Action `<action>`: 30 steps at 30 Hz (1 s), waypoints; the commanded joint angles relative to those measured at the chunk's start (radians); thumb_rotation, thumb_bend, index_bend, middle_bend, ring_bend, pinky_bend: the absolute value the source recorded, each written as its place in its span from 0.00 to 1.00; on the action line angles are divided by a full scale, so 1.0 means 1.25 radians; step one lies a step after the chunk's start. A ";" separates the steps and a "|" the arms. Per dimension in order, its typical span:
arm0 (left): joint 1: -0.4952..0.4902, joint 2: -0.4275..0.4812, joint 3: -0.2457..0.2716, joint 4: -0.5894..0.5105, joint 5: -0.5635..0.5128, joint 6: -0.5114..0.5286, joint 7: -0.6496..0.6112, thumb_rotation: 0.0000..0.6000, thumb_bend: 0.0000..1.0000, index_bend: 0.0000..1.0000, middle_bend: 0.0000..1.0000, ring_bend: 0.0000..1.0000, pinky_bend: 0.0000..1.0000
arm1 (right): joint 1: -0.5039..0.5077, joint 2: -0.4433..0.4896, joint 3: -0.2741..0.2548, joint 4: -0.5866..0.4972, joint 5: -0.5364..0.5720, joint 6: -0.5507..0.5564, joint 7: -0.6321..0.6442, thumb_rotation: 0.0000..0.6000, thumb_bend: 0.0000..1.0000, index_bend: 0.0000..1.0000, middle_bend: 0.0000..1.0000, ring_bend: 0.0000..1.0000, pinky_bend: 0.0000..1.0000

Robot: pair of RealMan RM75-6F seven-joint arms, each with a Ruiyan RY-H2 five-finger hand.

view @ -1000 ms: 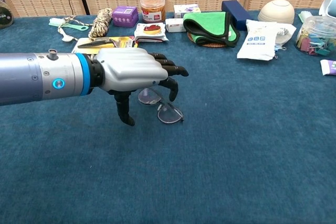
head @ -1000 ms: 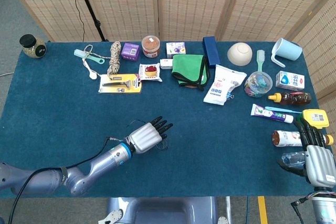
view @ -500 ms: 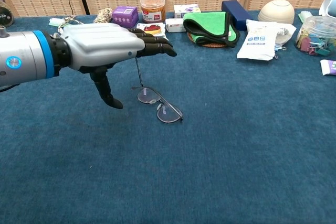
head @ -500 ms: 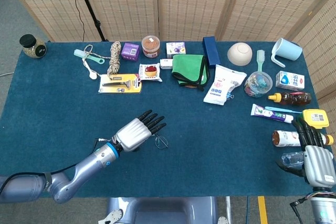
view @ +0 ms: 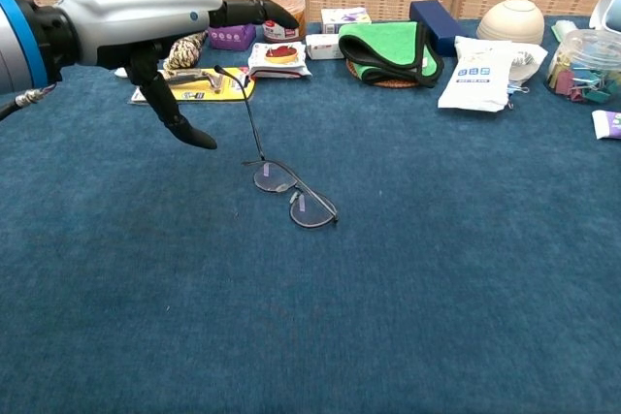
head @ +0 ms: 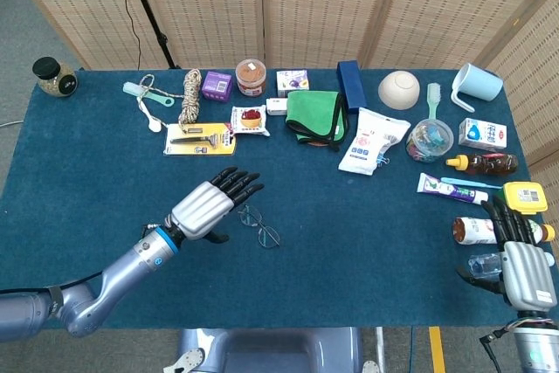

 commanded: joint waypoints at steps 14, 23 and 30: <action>-0.022 -0.006 -0.050 0.122 -0.020 -0.129 -0.347 1.00 0.03 0.28 0.19 0.20 0.22 | 0.003 0.002 -0.001 -0.011 -0.003 -0.002 -0.013 1.00 0.00 0.03 0.00 0.00 0.00; -0.030 -0.047 -0.051 0.190 0.000 -0.170 -0.472 1.00 0.02 0.16 0.13 0.10 0.18 | 0.002 0.004 0.000 -0.018 0.000 0.000 -0.025 1.00 0.00 0.03 0.00 0.00 0.00; -0.027 -0.065 -0.023 0.188 0.046 -0.183 -0.535 1.00 0.03 0.00 0.00 0.00 0.08 | 0.003 0.004 -0.001 -0.019 0.002 -0.002 -0.026 1.00 0.00 0.03 0.00 0.00 0.00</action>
